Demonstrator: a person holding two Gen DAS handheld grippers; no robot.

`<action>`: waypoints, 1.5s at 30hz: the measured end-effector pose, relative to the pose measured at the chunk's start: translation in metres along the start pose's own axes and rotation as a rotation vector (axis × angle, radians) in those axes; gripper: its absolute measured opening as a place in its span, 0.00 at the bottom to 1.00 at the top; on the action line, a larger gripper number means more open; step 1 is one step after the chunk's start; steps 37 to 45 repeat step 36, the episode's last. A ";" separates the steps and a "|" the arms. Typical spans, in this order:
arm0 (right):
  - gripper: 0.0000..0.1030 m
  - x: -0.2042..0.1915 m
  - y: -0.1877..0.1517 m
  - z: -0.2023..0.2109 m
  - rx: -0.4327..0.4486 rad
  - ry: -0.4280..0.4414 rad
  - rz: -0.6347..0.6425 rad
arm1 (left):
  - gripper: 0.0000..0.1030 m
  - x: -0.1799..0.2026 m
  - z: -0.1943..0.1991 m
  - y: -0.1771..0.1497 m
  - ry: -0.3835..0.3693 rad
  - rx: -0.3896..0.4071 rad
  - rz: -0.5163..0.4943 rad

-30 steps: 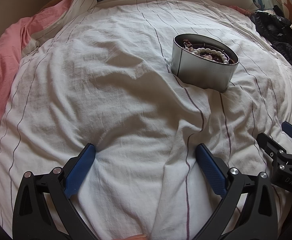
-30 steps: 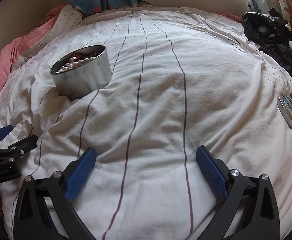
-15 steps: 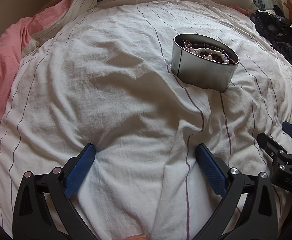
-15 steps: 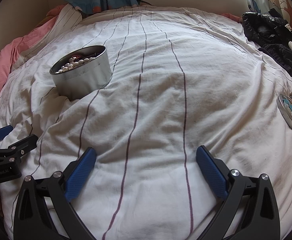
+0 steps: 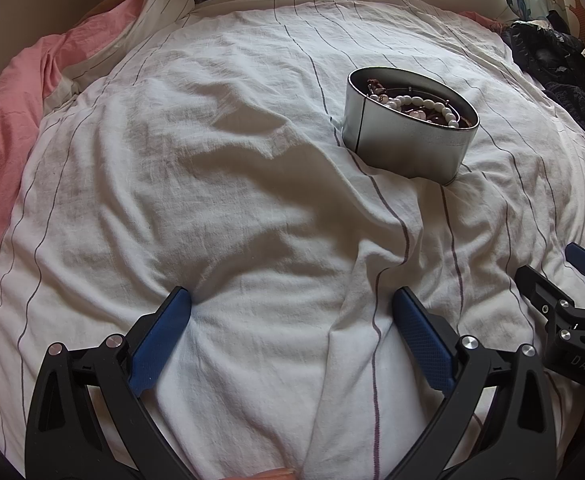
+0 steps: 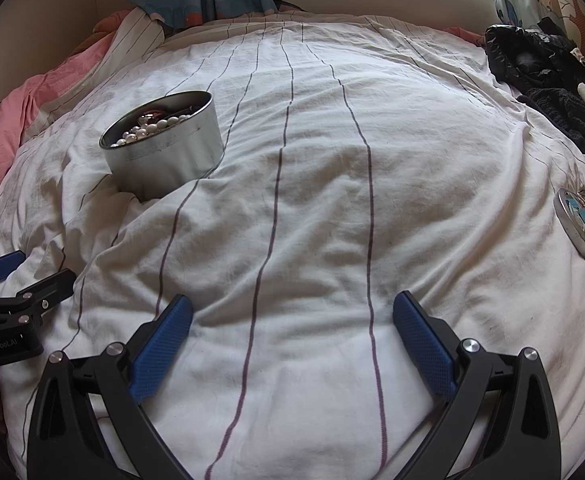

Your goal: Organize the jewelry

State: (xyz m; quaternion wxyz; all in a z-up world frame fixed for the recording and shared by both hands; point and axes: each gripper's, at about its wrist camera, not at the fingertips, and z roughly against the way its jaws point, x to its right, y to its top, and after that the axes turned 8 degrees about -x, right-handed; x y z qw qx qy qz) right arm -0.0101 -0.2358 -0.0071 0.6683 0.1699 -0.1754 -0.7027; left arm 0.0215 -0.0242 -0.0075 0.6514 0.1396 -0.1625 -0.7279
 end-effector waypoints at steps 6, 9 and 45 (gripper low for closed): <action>0.93 0.000 0.000 0.000 0.000 0.000 0.000 | 0.94 0.000 0.000 0.000 0.000 -0.001 0.000; 0.93 0.000 0.000 0.000 0.001 0.000 0.000 | 0.94 0.001 0.000 0.000 0.000 0.000 0.000; 0.93 0.004 0.003 -0.002 0.012 -0.005 -0.008 | 0.94 0.000 0.000 0.000 0.009 0.009 0.007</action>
